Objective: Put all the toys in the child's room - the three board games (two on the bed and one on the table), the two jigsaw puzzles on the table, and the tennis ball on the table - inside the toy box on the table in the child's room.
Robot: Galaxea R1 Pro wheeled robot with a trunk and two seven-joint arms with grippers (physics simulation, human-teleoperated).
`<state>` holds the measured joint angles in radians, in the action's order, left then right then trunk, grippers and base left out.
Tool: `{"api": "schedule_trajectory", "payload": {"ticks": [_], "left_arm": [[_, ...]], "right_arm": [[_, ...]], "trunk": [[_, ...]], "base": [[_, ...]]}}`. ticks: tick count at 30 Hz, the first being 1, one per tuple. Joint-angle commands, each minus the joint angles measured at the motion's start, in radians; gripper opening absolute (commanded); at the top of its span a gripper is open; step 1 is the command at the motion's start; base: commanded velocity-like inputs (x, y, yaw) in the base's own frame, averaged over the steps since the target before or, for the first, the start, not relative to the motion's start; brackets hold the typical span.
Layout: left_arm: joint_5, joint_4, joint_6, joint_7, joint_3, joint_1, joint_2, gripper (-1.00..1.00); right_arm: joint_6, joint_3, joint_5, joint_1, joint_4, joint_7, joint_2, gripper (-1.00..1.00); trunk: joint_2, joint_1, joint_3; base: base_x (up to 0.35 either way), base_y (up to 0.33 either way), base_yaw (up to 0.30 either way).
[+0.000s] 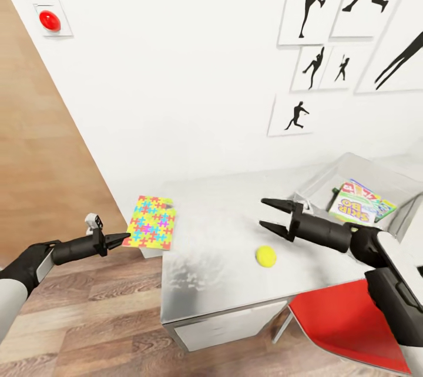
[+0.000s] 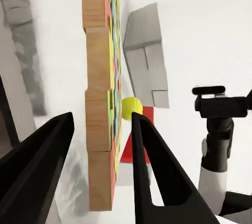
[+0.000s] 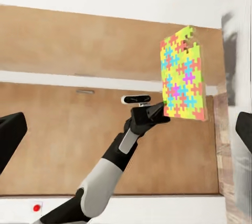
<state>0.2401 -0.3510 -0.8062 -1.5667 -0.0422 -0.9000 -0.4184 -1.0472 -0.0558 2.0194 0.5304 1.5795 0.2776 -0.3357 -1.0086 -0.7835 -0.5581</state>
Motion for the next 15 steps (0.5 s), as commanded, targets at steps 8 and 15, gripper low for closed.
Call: {"api": "schedule_trajectory", "payload": {"ticks": [8,15], "left_arm": [[-0.001,0.0,-0.013,-0.004,0.001,0.0,-0.002,-1.0],[-0.001,-0.054,-0.014,-0.004,0.006,0.0,-0.001,-1.0]], "right_arm": [[0.0,-0.019,-0.479,-0.08,0.001,-0.596,0.031,1.0],[0.017,-0.025,-0.674,-0.184,0.001,-0.813,0.128,1.0]], "trunk": [[0.056,0.031,0.024],[0.105,0.058,0.046]], "base": [[-0.158,0.0,0.0],[-0.021,0.0,0.0]]}}
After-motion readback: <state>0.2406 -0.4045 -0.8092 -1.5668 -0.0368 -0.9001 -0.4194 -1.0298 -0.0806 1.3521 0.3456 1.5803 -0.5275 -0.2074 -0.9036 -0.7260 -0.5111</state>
